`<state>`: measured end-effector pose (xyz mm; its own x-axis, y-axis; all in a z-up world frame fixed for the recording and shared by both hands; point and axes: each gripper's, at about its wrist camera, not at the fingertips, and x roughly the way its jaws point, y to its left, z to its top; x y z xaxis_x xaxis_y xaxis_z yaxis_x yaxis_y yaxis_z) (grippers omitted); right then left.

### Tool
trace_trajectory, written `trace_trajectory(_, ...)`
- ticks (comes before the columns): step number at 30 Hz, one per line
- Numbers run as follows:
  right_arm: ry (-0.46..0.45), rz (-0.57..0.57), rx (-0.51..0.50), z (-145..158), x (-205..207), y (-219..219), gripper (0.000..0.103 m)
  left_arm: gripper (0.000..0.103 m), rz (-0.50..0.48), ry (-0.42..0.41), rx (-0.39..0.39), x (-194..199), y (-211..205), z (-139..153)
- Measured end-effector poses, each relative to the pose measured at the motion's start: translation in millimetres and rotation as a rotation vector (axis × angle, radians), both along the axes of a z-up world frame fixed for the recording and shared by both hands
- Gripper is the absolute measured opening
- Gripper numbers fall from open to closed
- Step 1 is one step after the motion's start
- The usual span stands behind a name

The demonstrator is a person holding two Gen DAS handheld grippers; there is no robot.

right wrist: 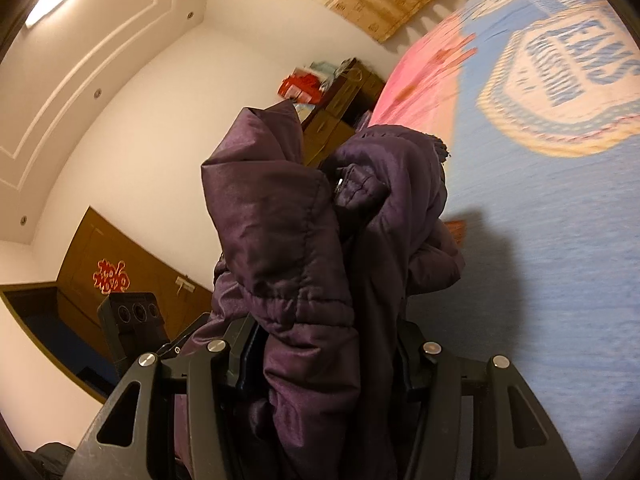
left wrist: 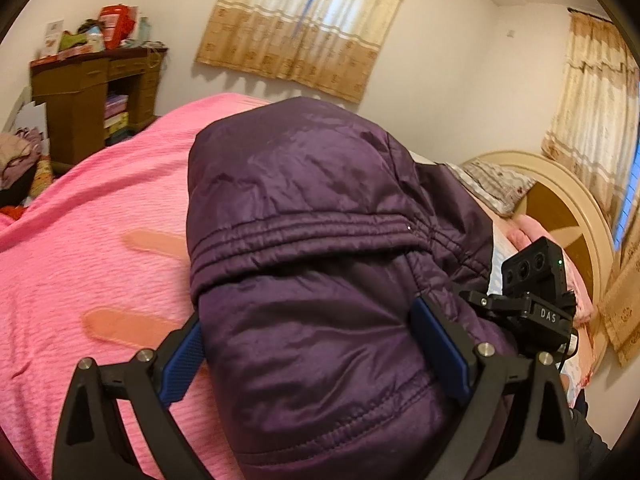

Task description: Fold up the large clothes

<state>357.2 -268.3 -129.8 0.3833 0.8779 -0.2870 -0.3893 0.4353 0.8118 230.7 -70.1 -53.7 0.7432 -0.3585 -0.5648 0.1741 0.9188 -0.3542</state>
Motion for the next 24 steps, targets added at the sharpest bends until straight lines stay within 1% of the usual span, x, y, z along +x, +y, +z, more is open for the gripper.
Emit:
trace_trajectory(1,-0.001,0.011,0.000,0,1,6,0.053,0.098,0.012,-0.002,0.000,-2,5,0)
trace_trajectory(2,0.000,0.025,0.000,3,10,18,0.053,0.098,0.022,-0.003,-0.001,-3,9,0)
trace_trajectory(11,0.006,0.141,-0.014,6,30,89,0.053,0.098,0.130,-0.005,-0.015,-15,49,-2)
trace_trajectory(12,0.008,0.150,-0.017,8,40,101,0.053,0.098,0.145,-0.004,-0.019,-15,54,-3)
trace_trajectory(14,0.010,0.176,-0.023,9,45,118,0.053,0.098,0.169,-0.002,-0.024,-17,63,-6)
trace_trajectory(18,0.018,0.220,-0.030,6,54,149,0.053,0.098,0.221,0.002,-0.032,-16,80,-11)
trace_trajectory(20,0.024,0.243,-0.034,4,59,164,0.053,0.098,0.243,0.004,-0.034,-22,90,-14)
trace_trajectory(24,0.040,0.287,-0.054,-7,63,194,0.053,0.098,0.291,0.029,-0.041,-22,108,-25)
